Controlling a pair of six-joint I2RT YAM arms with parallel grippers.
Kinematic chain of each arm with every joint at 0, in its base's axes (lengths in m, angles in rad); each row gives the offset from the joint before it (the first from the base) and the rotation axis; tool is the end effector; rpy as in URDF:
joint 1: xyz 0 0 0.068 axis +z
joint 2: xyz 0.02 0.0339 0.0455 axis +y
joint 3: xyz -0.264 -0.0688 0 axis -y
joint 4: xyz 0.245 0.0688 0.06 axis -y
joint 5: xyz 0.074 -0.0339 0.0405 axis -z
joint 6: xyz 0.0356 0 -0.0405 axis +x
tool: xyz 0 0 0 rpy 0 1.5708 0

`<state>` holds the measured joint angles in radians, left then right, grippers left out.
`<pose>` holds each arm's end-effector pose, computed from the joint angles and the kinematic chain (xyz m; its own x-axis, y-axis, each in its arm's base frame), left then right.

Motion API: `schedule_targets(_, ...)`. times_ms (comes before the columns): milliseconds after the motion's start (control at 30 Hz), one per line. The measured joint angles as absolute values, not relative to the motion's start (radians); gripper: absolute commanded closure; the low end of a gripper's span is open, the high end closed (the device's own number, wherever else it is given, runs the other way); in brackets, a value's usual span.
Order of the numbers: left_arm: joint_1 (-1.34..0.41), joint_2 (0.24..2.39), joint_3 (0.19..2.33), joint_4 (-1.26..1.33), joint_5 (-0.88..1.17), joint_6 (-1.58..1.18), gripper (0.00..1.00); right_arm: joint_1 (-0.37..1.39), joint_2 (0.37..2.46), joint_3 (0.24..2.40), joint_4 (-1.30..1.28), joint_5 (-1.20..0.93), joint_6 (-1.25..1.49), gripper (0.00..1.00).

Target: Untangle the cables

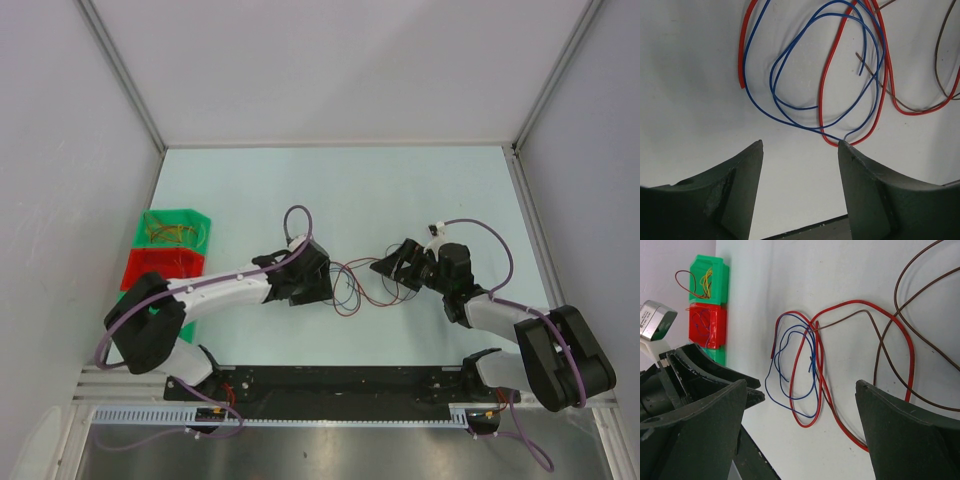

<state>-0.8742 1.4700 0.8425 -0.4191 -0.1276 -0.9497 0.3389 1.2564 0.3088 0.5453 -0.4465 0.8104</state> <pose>0.1842 -0.2132 0.1863 -0.9087 -0.1708 -0.3809 -0.0328 0.9388 -0.3429 0.2096 0.0902 0.1591 -0.7433 0.4309 -0.5117 -0.1974 0.5896 0.7832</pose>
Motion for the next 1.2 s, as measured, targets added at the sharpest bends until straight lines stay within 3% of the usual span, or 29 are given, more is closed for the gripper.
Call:
schedule_targets(200, -0.876, 1.498, 0.854, -0.394, -0.147, -0.987, 0.35, 0.339, 1.256, 0.309, 0.551, -0.454, 0.81, 0.07)
schedule_targets(367, -0.878, 1.569, 0.898, -0.382, -0.155, -0.995, 0.47, 0.338, 1.256, 0.308, 0.552, -0.454, 0.811, 0.07)
schedule_targets(467, -0.883, 1.624, 0.923, -0.375, -0.155, -0.996, 0.67, 0.338, 1.256, 0.308, 0.552, -0.455, 0.811, 0.06)
schedule_targets(500, -0.885, 1.634, 0.927, -0.376, -0.155, -0.999, 0.83, 0.338, 1.256, 0.308, 0.552, -0.455, 0.811, 0.07)
schedule_targets(633, -0.896, 1.666, 0.965, -0.397, -0.159, -0.999, 0.99, 0.338, 1.256, 0.308, 0.554, -0.458, 0.811, 0.07)
schedule_targets(1033, -0.905, 1.59, 1.1, -0.554, -0.263, -0.957, 1.0, 0.336, 1.256, 0.307, 0.559, -0.461, 0.811, 0.07)
schedule_targets(1200, -0.905, 1.504, 1.251, -0.662, -0.337, -0.873, 1.0, 0.336, 1.256, 0.303, 0.559, -0.461, 0.811, 0.07)
